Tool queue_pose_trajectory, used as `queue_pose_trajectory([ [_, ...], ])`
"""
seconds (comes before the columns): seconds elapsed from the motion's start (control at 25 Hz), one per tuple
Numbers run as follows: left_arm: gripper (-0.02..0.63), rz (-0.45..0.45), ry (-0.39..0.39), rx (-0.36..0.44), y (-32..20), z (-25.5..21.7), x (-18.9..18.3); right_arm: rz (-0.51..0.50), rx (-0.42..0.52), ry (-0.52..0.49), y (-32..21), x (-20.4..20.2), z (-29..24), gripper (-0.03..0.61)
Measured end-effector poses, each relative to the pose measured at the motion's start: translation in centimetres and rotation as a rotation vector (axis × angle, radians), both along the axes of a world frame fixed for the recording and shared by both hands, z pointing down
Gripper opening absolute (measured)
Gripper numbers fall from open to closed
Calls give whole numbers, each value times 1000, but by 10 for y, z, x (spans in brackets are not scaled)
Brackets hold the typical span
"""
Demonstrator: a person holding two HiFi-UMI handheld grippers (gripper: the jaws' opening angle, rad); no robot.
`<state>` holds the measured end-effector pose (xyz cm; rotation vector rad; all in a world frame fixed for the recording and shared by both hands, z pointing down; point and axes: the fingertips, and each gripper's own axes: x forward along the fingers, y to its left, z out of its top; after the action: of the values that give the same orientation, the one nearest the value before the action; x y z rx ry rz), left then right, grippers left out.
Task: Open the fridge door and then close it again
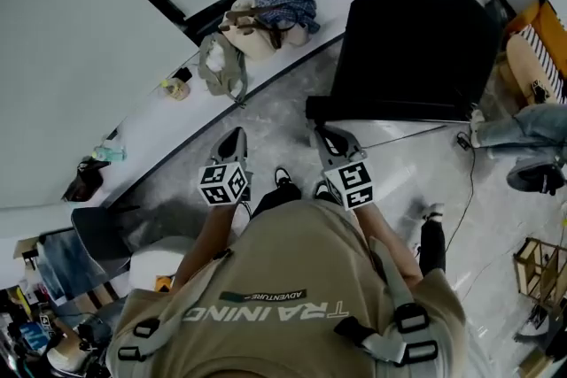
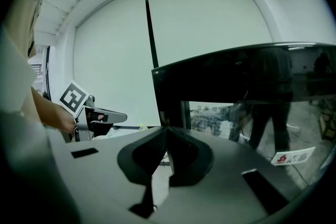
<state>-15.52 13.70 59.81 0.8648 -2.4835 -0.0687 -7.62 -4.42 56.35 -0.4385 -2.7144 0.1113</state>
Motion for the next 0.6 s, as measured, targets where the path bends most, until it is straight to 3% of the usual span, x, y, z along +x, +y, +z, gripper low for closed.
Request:
queue_pose_trajectory([
  [0.2,0,68,-23,4,-4,-3,-31,99,7,13,-10,-19,1,-5],
  [0.6,0,173,1,32,-4,11,-78,279,75,13,-32,-53,13,-5],
])
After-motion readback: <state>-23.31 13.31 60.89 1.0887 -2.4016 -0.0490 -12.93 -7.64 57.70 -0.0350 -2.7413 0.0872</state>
